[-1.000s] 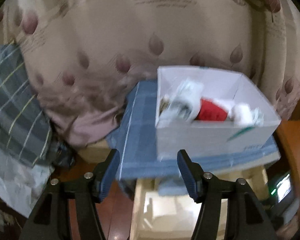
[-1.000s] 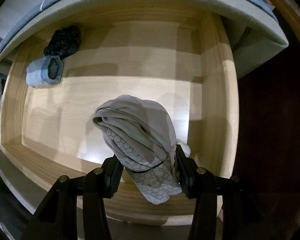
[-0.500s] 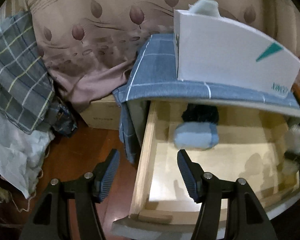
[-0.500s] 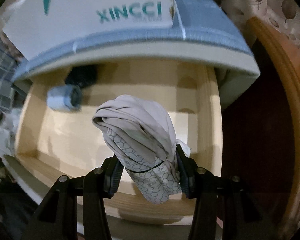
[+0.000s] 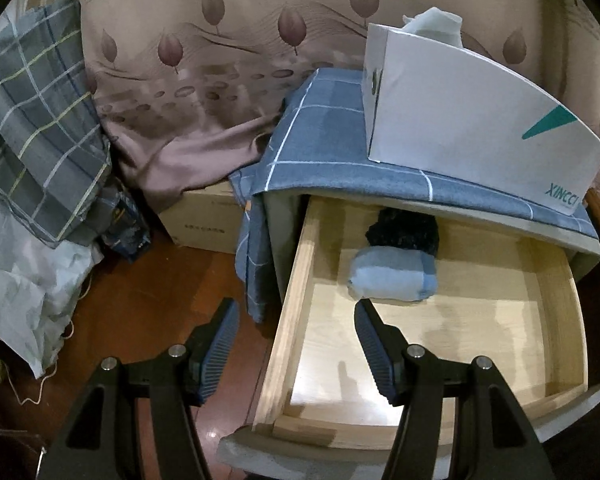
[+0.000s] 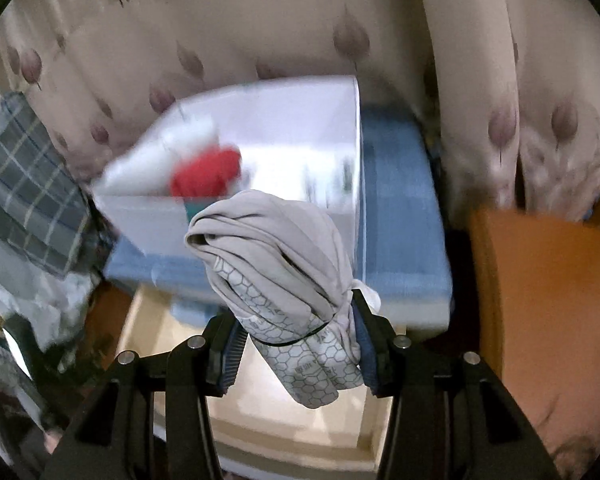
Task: Take underwear out of drawer
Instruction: 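Lift the grey hexagon-patterned garment with the right tool into the box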
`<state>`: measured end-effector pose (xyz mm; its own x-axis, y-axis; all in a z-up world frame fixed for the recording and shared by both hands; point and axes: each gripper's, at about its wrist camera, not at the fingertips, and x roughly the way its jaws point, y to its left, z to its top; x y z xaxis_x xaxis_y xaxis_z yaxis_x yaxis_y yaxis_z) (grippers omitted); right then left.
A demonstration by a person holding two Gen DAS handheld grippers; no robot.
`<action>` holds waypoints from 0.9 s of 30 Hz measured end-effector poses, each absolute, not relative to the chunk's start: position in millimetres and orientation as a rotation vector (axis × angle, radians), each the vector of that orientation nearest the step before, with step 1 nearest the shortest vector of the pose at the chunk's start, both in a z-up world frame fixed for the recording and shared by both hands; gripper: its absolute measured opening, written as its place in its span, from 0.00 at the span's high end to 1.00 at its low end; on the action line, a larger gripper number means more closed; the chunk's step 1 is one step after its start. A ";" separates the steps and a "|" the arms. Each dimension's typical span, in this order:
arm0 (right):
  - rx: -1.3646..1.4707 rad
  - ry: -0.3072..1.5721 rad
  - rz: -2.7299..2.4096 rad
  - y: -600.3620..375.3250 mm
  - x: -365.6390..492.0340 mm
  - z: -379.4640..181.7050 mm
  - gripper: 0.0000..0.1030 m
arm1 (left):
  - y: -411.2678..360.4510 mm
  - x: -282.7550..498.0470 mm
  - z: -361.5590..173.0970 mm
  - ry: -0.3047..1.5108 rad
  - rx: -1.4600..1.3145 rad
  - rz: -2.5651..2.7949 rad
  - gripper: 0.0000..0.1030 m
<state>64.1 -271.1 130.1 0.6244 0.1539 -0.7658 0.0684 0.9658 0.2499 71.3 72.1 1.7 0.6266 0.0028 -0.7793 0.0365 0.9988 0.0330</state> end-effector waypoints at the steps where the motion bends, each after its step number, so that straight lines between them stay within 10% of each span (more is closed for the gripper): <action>1: 0.257 0.880 0.049 -271.3 71.0 143.1 0.57 | 72.3 71.6 1.5 0.895 0.044 -0.022 0.41; 12: 0.167 0.847 0.037 -245.1 142.5 188.6 0.57 | 70.1 72.4 -0.4 0.891 0.052 -0.018 0.41; 27: 0.169 1.019 0.065 -208.3 212.9 117.6 0.56 | 71.1 71.3 -0.5 0.887 0.056 -0.012 0.41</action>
<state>212.9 -208.3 117.6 0.5236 0.1322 -0.8417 0.0250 0.9851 0.1703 71.3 71.1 -0.5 0.6319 0.0128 -0.7750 0.0334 0.9985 0.0438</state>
